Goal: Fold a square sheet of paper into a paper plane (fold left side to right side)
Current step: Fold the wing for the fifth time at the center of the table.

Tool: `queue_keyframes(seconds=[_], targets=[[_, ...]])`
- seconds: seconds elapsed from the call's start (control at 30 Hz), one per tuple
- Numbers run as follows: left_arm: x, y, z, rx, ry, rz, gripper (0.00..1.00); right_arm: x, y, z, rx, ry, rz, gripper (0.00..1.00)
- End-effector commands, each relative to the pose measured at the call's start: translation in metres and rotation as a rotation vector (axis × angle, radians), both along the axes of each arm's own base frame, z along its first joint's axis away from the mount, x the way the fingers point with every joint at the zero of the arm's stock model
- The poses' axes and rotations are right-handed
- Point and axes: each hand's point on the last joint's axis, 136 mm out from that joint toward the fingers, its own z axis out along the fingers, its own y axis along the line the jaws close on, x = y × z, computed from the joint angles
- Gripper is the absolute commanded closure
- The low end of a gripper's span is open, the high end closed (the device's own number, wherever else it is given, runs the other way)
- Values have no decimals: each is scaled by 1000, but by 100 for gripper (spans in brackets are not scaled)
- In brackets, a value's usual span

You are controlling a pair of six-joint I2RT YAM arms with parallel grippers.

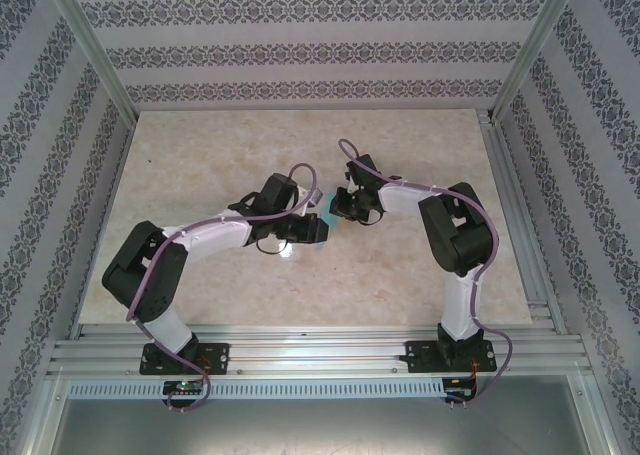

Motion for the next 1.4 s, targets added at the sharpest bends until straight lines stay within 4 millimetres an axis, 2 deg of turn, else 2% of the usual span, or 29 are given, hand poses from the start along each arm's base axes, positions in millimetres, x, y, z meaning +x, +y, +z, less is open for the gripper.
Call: queue_keyframes(seconds=[0.0, 0.13, 0.3, 0.6, 0.77, 1.0, 1.2, 1.37], targets=[[6, -9, -6, 12, 24, -26, 86, -21, -3, -14, -25, 70, 1, 84], [16, -15, -29, 54, 37, -32, 86, -20, -1, -15, -23, 73, 5, 84], [24, -12, -60, 116, 60, -20, 87, -20, 0, -15, -16, 77, 7, 84], [42, 0, -66, 118, 41, 37, 89, -21, 1, -16, -15, 82, 13, 84], [46, 9, -79, 151, 48, 63, 90, -22, 1, -17, -17, 85, 13, 84], [35, 24, -115, 236, 92, 83, 90, -17, 2, -10, -17, 71, 17, 84], [14, 32, -139, 318, 124, 62, 90, -8, 2, -2, -8, 49, 7, 84], [-5, 45, -154, 460, 128, 56, 90, 3, 1, 7, 7, 29, -8, 84]])
